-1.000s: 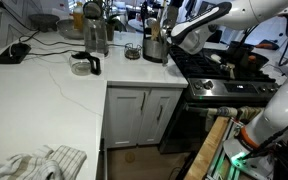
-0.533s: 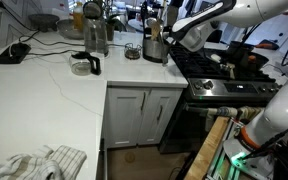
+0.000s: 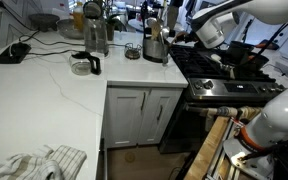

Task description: Put the silver ladle in the silver holder.

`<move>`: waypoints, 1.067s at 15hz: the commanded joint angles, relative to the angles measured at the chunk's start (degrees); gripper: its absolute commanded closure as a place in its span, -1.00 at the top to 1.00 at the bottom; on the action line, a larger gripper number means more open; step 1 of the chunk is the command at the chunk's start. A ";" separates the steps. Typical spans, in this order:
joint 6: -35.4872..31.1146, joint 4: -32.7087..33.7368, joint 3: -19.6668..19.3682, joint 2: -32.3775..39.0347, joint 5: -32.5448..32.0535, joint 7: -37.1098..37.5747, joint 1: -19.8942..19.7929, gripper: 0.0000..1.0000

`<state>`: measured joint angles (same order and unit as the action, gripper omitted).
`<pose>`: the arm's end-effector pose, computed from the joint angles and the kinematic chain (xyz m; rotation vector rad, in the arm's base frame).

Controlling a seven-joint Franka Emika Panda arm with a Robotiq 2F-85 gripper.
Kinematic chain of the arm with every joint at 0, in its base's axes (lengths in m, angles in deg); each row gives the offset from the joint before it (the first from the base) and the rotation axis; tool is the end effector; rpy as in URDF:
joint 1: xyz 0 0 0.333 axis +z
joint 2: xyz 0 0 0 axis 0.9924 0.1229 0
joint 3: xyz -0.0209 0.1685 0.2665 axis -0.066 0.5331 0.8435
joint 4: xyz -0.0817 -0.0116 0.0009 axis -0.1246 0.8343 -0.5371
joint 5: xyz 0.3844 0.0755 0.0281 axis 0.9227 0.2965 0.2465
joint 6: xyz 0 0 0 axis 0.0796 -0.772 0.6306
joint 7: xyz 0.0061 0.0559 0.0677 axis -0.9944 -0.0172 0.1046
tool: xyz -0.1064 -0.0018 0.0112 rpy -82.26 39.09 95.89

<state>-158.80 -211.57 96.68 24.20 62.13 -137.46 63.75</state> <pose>0.4660 -0.1729 0.4455 2.6840 -0.4846 1.3198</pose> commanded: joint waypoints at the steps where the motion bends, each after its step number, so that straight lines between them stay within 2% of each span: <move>1: 12.36 -10.85 7.80 -9.69 -13.82 11.97 -13.17 1.00; 3: 21.71 -12.25 12.41 -14.32 -22.69 20.36 -20.11 1.00; 5: 30.64 -11.14 12.25 -18.55 -30.99 28.87 -20.98 1.00; 6: 35.12 -9.99 11.37 -20.09 -33.30 31.44 -20.21 1.00; 7: 38.43 -9.08 4.53 -20.92 -39.86 36.80 -13.61 1.00; 8: 42.64 -7.71 1.91 -22.44 -43.13 39.43 -11.10 1.00; 12: 60.68 -1.56 -5.37 -28.67 -52.95 46.56 -3.84 1.00; 16: 78.41 4.87 -11.00 -32.60 -55.59 45.00 1.72 1.00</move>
<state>-90.11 -209.94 90.05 -6.18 9.26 -92.71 61.01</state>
